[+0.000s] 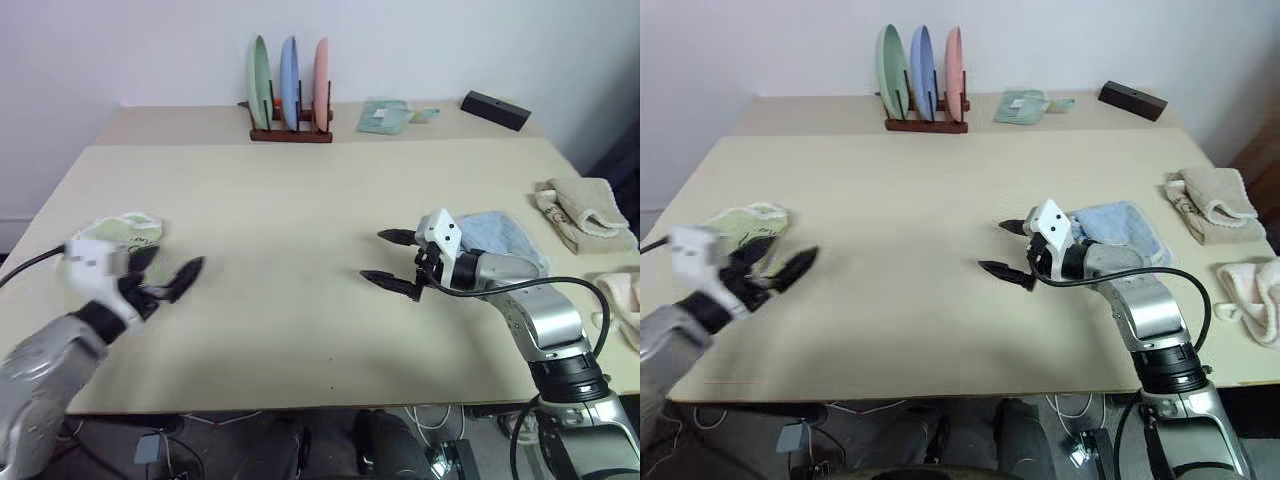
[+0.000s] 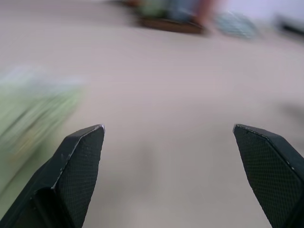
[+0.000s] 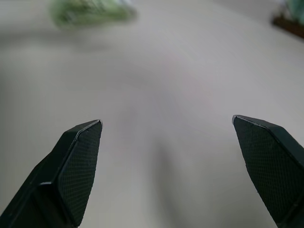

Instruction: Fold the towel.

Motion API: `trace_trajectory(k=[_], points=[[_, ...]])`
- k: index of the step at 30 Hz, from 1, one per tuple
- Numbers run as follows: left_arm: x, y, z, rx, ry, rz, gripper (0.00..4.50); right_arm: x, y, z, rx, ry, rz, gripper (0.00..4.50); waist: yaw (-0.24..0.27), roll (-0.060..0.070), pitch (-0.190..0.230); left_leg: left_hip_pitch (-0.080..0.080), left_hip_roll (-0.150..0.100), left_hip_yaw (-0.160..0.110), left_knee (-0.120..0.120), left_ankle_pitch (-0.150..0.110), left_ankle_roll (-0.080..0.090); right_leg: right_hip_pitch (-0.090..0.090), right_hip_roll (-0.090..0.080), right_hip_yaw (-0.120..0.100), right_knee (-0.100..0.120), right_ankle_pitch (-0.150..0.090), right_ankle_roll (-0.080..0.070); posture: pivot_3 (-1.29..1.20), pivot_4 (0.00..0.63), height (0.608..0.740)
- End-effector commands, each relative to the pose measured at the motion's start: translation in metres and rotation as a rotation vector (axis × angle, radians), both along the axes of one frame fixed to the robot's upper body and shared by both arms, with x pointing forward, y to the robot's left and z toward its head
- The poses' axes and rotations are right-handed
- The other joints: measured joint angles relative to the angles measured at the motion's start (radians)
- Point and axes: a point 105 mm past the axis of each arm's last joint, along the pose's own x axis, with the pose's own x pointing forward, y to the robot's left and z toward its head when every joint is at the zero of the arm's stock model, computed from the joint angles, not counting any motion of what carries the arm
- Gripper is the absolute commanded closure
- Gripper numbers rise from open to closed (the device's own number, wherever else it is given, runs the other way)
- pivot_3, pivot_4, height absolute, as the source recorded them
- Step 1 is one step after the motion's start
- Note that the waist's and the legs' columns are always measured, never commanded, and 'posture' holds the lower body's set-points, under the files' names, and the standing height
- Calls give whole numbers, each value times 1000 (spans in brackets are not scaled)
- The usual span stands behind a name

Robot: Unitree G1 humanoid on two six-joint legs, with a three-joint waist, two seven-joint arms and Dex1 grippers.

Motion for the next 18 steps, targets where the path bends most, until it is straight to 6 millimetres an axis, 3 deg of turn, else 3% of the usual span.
trace_trajectory(k=[1, 6, 18], points=[[17, -21, -11, 93, -42, -98, 60, 4, -17, 8, 2, -59, -61, 0, -15, 0, 0, 0, 1, 3, -1, 0, 0, -2, 1, 1, 0, 0, 0, 0, 150, 740], [32, -33, -22, 129, -49, -176, 60, 0, -29, 7, 9, -58, -108, 0, -31, 0, 0, -7, 5, 7, -2, -1, -2, -13, 2, 1, 2, 0, 0, 0, 150, 740], [31, -42, -33, 113, -36, -199, 60, -6, -38, 11, -16, -59, -132, 0, -24, 0, 1, -9, 5, 8, 1, -2, -2, -14, 2, 1, 3, 0, 0, 0, 150, 740]])
